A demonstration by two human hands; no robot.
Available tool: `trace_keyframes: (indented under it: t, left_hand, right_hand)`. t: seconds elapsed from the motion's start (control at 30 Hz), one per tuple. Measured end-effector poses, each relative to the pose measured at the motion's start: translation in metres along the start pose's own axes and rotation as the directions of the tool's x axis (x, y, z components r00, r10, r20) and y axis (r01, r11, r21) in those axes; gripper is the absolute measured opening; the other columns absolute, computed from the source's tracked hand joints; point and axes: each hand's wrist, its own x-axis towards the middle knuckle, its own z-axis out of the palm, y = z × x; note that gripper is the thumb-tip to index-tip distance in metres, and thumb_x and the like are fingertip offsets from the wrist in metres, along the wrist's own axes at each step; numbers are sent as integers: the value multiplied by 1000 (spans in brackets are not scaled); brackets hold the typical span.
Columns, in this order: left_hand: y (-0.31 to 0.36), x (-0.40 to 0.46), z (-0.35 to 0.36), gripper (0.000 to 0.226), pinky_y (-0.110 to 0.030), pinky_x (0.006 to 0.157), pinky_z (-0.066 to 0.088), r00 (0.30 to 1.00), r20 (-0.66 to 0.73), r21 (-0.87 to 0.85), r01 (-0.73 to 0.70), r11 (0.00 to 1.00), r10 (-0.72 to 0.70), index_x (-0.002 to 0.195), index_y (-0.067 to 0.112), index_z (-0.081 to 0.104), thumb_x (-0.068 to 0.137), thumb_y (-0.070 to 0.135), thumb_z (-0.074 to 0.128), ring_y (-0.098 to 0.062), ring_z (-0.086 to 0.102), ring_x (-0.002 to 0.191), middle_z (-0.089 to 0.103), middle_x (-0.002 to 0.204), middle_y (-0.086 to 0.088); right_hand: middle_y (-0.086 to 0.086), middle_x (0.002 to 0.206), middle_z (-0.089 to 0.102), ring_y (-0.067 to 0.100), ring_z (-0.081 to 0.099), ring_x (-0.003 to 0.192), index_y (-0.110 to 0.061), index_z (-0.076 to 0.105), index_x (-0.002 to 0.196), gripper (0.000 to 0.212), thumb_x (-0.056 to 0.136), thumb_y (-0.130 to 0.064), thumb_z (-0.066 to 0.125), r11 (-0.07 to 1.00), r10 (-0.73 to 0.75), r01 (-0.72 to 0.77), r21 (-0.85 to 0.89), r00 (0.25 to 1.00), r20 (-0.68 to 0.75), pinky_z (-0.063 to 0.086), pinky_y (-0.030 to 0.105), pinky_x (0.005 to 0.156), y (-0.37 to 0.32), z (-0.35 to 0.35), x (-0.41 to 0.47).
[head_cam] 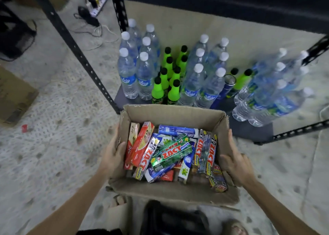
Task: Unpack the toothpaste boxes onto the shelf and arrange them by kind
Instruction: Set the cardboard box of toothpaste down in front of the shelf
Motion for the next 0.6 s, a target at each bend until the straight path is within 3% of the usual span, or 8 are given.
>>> trace_keyframes:
  t: [0.13, 0.23, 0.33, 0.43, 0.53, 0.6]
  left_hand:
    - [4, 9, 40, 65, -44, 126, 16, 999, 41, -22, -28, 999, 29, 160, 28, 17, 104, 12, 45, 0, 14, 152, 18, 163, 23]
    - [-3, 23, 58, 66, -44, 126, 17, 994, 94, 12, -54, 998, 53, 160, 27, 16, 103, 11, 46, -1, 15, 152, 18, 161, 27]
    - [-7, 32, 73, 67, -45, 126, 17, 988, 132, 6, -77, 997, 76, 160, 23, 17, 103, 6, 47, -2, 17, 152, 20, 162, 25]
    - [-17, 36, 88, 67, -48, 125, 17, 985, 122, 6, -124, 992, 122, 161, 21, 15, 103, 21, 48, -7, 17, 153, 20, 164, 20]
    - [-32, 39, 91, 74, -47, 124, 19, 985, 118, 13, -129, 992, 126, 161, 28, 13, 98, 51, 47, -8, 18, 153, 19, 165, 18]
    - [-35, 38, 92, 71, -38, 122, 21, 987, 120, 68, -119, 991, 111, 161, 30, 10, 101, 43, 45, -1, 19, 151, 17, 161, 29]
  right_hand:
    - [27, 108, 71, 47, 67, 93, -50, -18, 151, 101, 96, -28, 62, 1000, 0, 0, 5, 999, -45, 53, 48, 73, 38, 13, 2]
    - [26, 106, 72, 45, 67, 92, -50, -19, 151, 101, 95, -30, 62, 999, 37, -36, 11, 997, -72, 54, 48, 74, 57, 26, 6]
    - [26, 120, 67, 46, 65, 102, -49, -19, 152, 101, 95, -27, 62, 995, 87, -83, 51, 994, -64, 51, 46, 79, 71, 44, 7]
    - [31, 120, 65, 47, 65, 102, -54, -23, 148, 104, 95, -22, 62, 990, 85, -77, 122, 994, -64, 53, 50, 83, 82, 59, 7]
    - [29, 99, 70, 43, 68, 88, -51, -25, 148, 103, 97, -25, 60, 996, 51, -44, 78, 995, -85, 54, 48, 74, 92, 69, 12]
    - [26, 89, 69, 40, 68, 79, -49, -29, 148, 104, 97, -27, 60, 998, 32, -27, 55, 994, -106, 53, 43, 65, 92, 74, 14]
